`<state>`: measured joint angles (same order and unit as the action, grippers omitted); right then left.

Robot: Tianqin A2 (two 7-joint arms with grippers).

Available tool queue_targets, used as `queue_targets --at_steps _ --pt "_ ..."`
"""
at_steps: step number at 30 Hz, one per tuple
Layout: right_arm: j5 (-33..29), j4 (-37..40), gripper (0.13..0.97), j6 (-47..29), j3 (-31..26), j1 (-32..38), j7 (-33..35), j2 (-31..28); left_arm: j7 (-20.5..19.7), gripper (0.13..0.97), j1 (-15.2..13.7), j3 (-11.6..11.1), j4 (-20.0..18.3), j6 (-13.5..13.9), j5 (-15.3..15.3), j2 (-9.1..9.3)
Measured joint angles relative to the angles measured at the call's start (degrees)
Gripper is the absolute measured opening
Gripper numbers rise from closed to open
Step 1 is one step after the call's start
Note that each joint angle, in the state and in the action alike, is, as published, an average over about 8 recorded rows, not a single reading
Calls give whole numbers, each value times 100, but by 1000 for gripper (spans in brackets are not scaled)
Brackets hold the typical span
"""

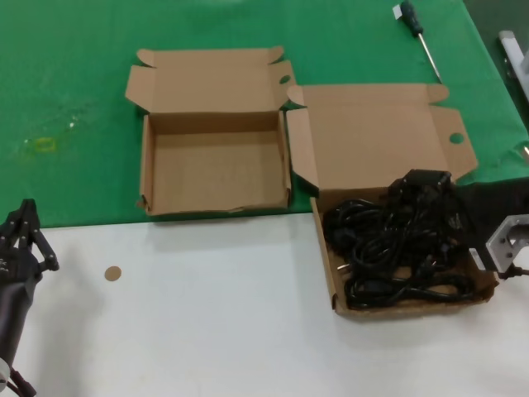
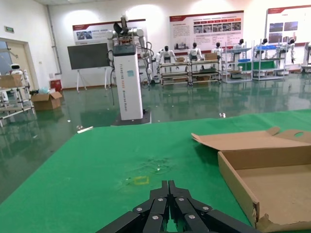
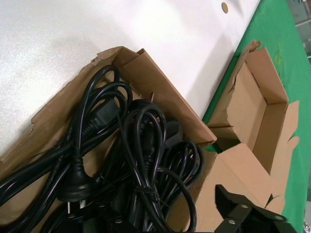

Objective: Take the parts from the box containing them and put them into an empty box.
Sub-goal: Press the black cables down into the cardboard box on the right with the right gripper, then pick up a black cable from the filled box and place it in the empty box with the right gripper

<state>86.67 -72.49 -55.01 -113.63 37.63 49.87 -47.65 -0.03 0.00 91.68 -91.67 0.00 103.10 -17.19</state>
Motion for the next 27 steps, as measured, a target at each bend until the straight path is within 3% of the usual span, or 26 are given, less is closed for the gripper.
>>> queue_targets --at_steps 4,12,21,27 --pt "-21 32 699 -1 1 -10 13 7 0 152 0 0 0 0 0 0" --pt "-18 69 476 -12 16 -94 65 -6 0 152 0 0 0 0 0 0" --pt "13 53 295 11 75 -228 83 -71 0 152 0 0 0 0 0 0" --pt "-9 -163 276 19 145 -311 -272 -217 0 152 0 0 0 0 0 0"
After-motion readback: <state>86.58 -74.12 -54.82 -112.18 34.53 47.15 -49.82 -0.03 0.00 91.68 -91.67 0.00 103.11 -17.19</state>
